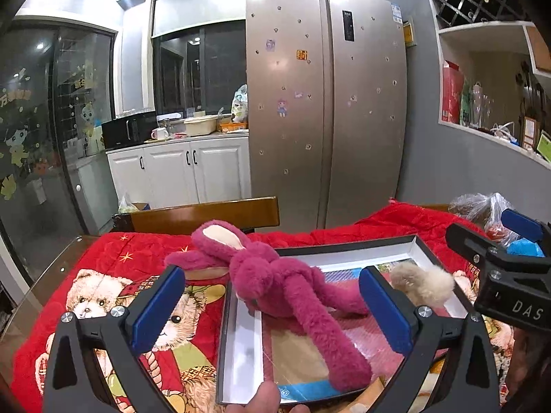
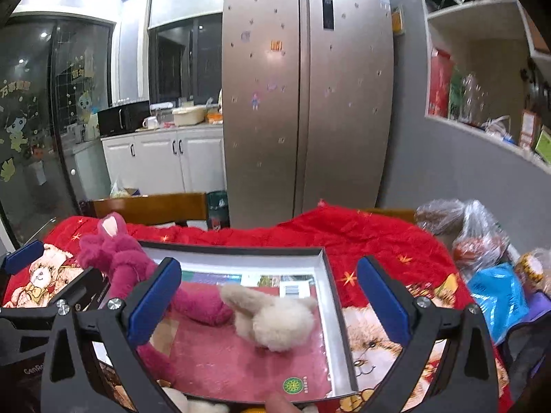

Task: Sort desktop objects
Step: 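Withdraw both grippers from the box back toward the pile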

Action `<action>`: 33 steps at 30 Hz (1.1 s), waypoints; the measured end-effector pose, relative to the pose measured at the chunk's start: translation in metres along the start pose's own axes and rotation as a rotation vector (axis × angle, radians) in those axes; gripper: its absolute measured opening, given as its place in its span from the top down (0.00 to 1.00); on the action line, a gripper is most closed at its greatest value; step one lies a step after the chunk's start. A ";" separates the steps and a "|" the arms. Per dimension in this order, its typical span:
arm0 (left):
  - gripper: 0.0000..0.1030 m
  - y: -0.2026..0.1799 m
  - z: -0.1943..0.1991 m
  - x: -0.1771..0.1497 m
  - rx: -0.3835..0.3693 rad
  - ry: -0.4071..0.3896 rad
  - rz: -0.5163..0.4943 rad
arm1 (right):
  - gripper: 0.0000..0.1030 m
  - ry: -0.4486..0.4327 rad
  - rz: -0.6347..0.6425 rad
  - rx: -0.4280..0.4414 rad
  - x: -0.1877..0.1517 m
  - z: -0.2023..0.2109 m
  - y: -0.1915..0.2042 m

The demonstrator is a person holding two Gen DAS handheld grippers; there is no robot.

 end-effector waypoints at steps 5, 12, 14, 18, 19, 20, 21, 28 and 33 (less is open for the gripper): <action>0.00 0.007 0.031 0.009 -0.019 -0.034 0.052 | 0.00 -0.066 0.019 0.014 0.014 0.034 0.005; 0.00 0.012 0.111 0.027 -0.035 -0.131 0.093 | 0.00 -0.171 -0.009 0.048 0.032 0.116 0.007; 0.00 0.015 0.137 0.032 -0.031 -0.162 0.088 | 0.00 -0.203 0.010 0.066 0.033 0.136 0.011; 0.00 0.022 0.178 0.033 -0.011 -0.211 0.076 | 0.00 -0.285 0.057 0.047 0.029 0.188 0.023; 0.00 0.023 0.187 0.032 -0.010 -0.229 0.071 | 0.00 -0.288 0.054 0.048 0.027 0.197 0.024; 0.00 0.023 0.197 0.030 -0.005 -0.249 0.065 | 0.00 -0.295 0.031 0.065 0.025 0.210 0.024; 0.00 0.025 0.206 0.027 0.003 -0.262 0.059 | 0.00 -0.303 0.006 0.088 0.023 0.220 0.023; 0.00 0.038 0.223 -0.015 0.002 -0.233 0.080 | 0.00 -0.336 -0.113 0.108 -0.002 0.284 0.009; 0.00 0.049 0.215 -0.049 -0.011 -0.188 0.106 | 0.00 -0.245 -0.037 0.043 -0.040 0.275 0.013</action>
Point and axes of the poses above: each gripper's, at about its wrist camera, not at the fingertips, and z roughly against the way its jaws point, y to its left, x to its top, the point moved 5 cm from there along -z, roughly the way its jaws point, and after that the axes turned 1 degree about x, right-handed, at the moved point
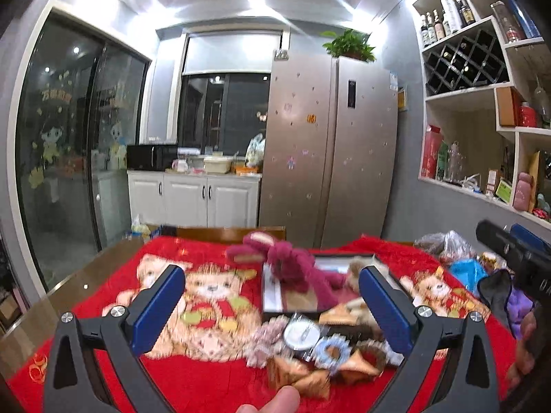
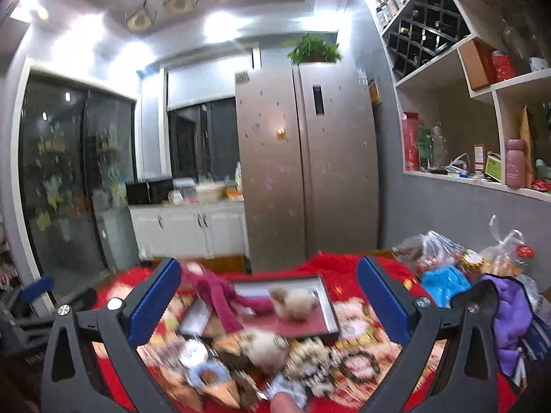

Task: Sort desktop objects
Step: 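Withdraw both grippers from the box back toward the pile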

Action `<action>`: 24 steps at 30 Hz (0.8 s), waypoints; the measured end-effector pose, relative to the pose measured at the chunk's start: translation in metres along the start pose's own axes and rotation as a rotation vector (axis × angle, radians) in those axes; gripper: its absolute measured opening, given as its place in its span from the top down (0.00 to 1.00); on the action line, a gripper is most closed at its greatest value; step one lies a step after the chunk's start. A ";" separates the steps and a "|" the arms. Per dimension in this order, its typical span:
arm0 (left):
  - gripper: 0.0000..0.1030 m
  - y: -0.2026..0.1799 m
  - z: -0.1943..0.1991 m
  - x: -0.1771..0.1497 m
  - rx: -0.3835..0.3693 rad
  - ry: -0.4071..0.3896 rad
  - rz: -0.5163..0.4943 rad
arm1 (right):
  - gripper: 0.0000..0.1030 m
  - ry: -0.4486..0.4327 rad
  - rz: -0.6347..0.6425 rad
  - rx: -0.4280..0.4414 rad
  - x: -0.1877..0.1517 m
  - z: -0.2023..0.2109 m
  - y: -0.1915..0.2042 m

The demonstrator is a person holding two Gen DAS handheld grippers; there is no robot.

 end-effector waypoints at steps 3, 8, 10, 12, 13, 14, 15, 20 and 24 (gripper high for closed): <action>0.00 0.010 -0.011 -0.023 0.000 0.050 0.012 | 0.00 0.050 0.030 -0.022 -0.030 -0.012 0.000; 0.00 0.019 -0.041 -0.069 -0.024 0.214 0.027 | 0.00 0.111 0.072 -0.006 -0.088 -0.041 -0.002; 0.00 0.022 -0.045 -0.085 -0.031 0.239 0.007 | 0.00 0.170 0.042 0.032 -0.110 -0.051 -0.003; 0.00 0.023 -0.048 -0.094 -0.023 0.260 -0.011 | 0.00 0.232 -0.003 0.087 -0.127 -0.060 -0.004; 0.00 0.022 -0.050 -0.098 -0.030 0.276 -0.018 | 0.00 0.263 -0.016 0.107 -0.137 -0.064 -0.005; 0.00 0.021 -0.052 -0.099 -0.038 0.288 -0.025 | 0.00 0.280 -0.019 0.116 -0.142 -0.067 -0.005; 0.00 0.020 -0.053 -0.100 -0.042 0.295 -0.031 | 0.00 0.292 -0.013 0.118 -0.147 -0.072 -0.005; 0.00 0.018 -0.056 -0.105 -0.026 0.282 -0.099 | 0.00 0.294 0.024 0.152 -0.151 -0.075 0.002; 0.00 0.018 -0.063 -0.111 -0.054 0.325 -0.091 | 0.00 0.331 0.042 0.203 -0.160 -0.080 0.014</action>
Point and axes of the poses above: each gripper's, at about its wrist camera, not at the fingertips, and z roughly against the way its jaws point, y to its left, x to its top, the point moved 5 cm from there along -z, roughly the way its jaws point, and after that the axes turned 1 degree about x, right-handed, at the moved point
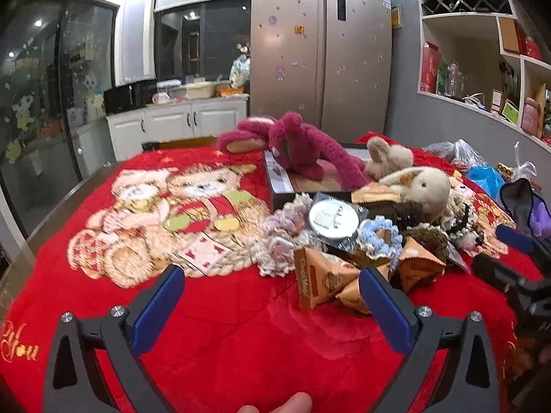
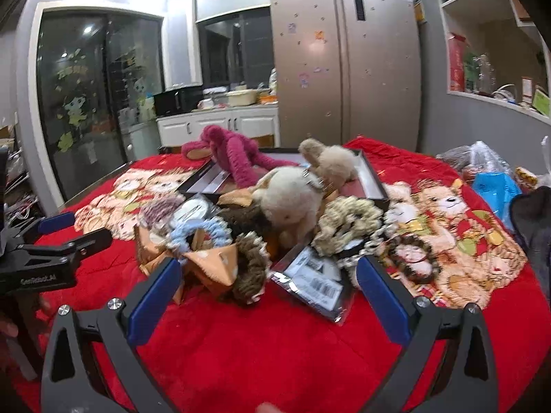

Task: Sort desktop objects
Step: 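Withdraw both grippers from the box back toward the pile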

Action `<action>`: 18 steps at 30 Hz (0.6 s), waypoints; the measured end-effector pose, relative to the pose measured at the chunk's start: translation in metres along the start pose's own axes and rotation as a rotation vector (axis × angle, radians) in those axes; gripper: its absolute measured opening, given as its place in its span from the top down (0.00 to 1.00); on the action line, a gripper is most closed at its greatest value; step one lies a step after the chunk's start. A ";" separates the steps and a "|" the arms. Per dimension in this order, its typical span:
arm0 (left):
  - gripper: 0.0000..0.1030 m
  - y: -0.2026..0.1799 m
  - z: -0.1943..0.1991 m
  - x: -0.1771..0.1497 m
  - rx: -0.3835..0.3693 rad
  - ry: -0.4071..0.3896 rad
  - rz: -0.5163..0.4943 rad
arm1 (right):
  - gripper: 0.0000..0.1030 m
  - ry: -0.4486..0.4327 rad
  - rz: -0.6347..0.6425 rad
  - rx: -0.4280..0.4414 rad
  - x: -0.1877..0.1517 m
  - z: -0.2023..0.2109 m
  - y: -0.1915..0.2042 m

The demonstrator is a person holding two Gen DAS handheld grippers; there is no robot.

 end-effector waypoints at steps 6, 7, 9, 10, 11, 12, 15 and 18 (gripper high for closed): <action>0.00 -0.002 -0.008 -0.005 0.007 0.018 -0.031 | 0.01 0.017 0.018 0.049 -0.003 -0.005 0.009; 0.00 -0.002 -0.009 -0.006 0.003 0.021 -0.030 | 0.01 0.020 0.014 0.051 -0.003 -0.006 0.009; 0.00 -0.001 -0.011 -0.008 0.001 0.030 -0.028 | 0.01 0.030 -0.001 0.055 -0.003 -0.008 0.007; 0.00 -0.002 -0.013 -0.008 0.000 0.038 -0.029 | 0.01 0.033 -0.010 0.056 -0.003 -0.009 0.005; 0.00 -0.001 -0.013 -0.008 -0.002 0.041 -0.028 | 0.01 0.035 -0.023 0.058 -0.003 -0.011 0.003; 0.00 -0.001 -0.014 -0.009 -0.005 0.041 -0.025 | 0.02 0.036 -0.031 0.061 -0.002 -0.011 0.002; 0.00 0.002 -0.017 -0.008 -0.019 0.053 -0.011 | 0.07 0.046 -0.063 0.076 -0.002 -0.014 -0.001; 0.00 0.004 -0.024 -0.007 -0.042 0.073 0.006 | 0.15 0.053 -0.098 0.091 -0.001 -0.018 -0.004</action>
Point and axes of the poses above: each gripper's, at about its wrist camera, not at the fingertips, and z roughly against the way its jaws point, y to its left, x to its top, the point moved 5 cm from there along -z, roughly the way its jaws point, and after that the axes turned 1 degree about x, right-handed, at the moved point
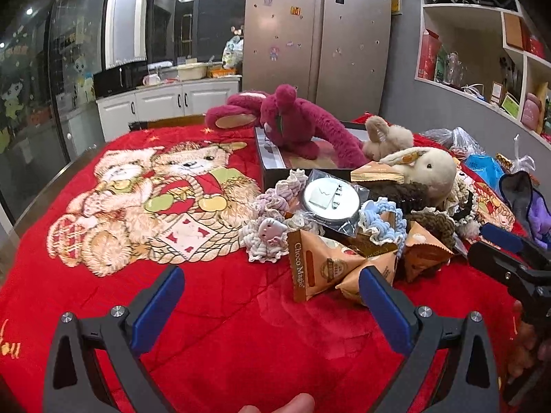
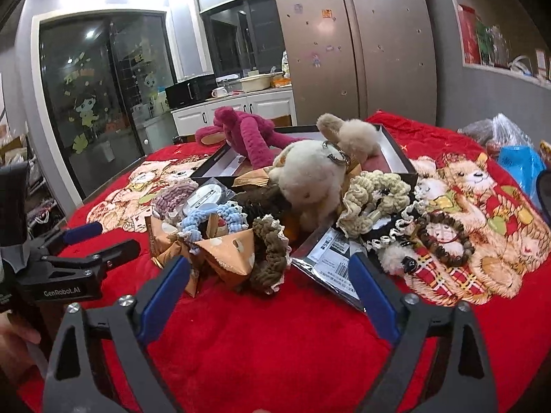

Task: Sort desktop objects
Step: 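Withdraw both grippers from the box back toward the pile, then grasp a wrapped candy with the left gripper while the right grasps a brown crochet scrunchie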

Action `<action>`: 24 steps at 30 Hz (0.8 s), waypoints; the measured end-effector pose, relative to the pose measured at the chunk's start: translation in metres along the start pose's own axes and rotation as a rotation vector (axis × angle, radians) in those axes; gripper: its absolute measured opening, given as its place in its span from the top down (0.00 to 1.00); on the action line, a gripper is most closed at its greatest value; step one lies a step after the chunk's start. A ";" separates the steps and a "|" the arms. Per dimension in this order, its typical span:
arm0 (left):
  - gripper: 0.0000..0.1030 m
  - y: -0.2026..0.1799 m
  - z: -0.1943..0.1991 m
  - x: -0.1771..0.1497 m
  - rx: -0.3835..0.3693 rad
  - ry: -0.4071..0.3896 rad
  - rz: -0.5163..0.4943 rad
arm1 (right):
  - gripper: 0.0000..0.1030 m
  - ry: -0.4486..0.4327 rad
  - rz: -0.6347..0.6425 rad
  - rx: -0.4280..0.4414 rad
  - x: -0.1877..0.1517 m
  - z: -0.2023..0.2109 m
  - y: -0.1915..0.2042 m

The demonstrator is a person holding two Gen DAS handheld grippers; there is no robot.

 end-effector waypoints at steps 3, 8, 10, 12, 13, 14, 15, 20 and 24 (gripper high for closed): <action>0.00 0.000 -0.006 0.003 -0.019 0.007 0.008 | 0.19 0.012 -0.033 0.011 0.002 -0.006 -0.004; 0.00 -0.011 -0.014 0.010 -0.034 0.007 -0.028 | 0.30 0.029 -0.063 0.029 0.008 -0.020 -0.006; 0.00 -0.012 -0.022 0.011 -0.039 0.035 -0.027 | 0.33 0.040 -0.063 0.035 0.010 -0.027 -0.004; 0.00 -0.011 -0.029 0.011 -0.053 0.062 -0.018 | 0.36 0.054 -0.062 0.047 0.011 -0.032 -0.002; 0.00 -0.010 -0.034 0.011 -0.065 0.079 -0.008 | 0.37 0.059 -0.060 0.051 0.011 -0.034 -0.001; 0.00 -0.009 -0.035 0.011 -0.073 0.085 0.001 | 0.37 0.063 -0.059 0.053 0.011 -0.036 0.000; 0.00 -0.007 -0.037 0.012 -0.081 0.089 0.011 | 0.38 0.067 -0.059 0.062 0.012 -0.038 0.001; 0.00 0.002 -0.048 0.007 -0.092 0.146 0.065 | 0.51 0.075 -0.065 0.092 0.011 -0.043 0.003; 0.00 0.007 -0.059 0.002 -0.106 0.209 0.098 | 0.57 0.093 -0.079 0.092 0.010 -0.047 0.001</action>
Point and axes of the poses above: each gripper's, at about its wrist camera, not at the fingertips, and z roughly against the way its jaws point, y to its left, x to its top, the point moved 5 cm from there along -z, roughly the way its jaws point, and after that the axes turned 1 degree about x, right-handed, at the moved point
